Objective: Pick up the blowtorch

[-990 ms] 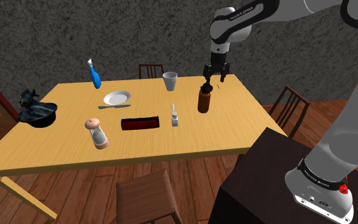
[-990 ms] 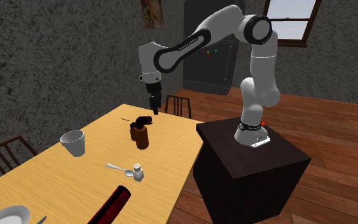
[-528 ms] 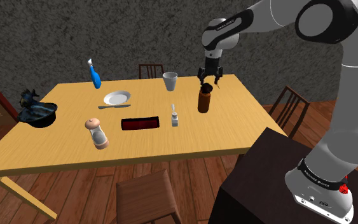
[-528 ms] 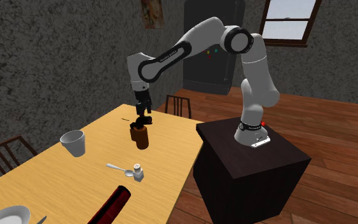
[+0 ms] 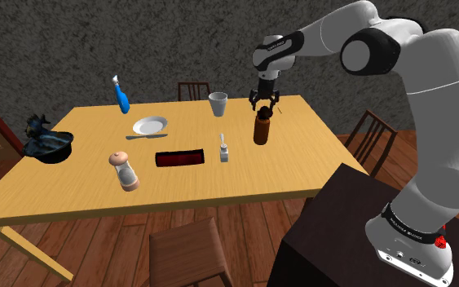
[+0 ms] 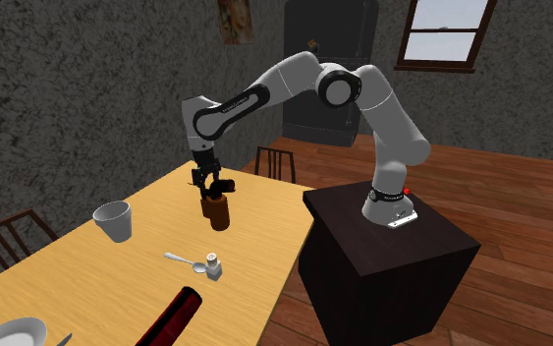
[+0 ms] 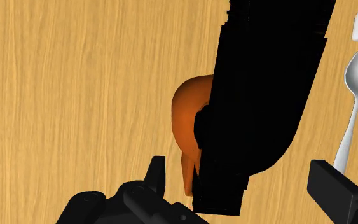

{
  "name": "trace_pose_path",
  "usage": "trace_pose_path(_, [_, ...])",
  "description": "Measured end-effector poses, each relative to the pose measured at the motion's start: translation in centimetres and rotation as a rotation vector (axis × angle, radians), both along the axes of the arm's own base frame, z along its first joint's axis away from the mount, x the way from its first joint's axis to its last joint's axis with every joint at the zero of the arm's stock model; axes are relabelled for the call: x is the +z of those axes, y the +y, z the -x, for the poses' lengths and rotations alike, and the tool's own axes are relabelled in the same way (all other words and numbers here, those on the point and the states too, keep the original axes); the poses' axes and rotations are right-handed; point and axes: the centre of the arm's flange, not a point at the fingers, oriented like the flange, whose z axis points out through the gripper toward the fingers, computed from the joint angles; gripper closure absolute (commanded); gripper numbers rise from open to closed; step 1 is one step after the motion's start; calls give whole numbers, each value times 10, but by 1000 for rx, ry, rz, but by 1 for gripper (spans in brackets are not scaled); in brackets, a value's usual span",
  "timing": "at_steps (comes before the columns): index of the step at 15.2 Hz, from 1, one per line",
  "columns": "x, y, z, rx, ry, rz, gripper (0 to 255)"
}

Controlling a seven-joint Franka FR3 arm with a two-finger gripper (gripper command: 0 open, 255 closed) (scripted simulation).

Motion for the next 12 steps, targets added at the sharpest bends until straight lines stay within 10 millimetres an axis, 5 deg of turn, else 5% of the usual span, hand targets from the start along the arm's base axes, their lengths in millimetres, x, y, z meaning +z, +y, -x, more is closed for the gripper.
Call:
trace_pose_path(7, [-37,-5,-3,-6,-1,-1,0])
trace_pose_path(8, [-38,-5,-4,-6,-1,-1,255])
trace_pose_path(12, [-38,-5,-4,-7,-3,0,255])
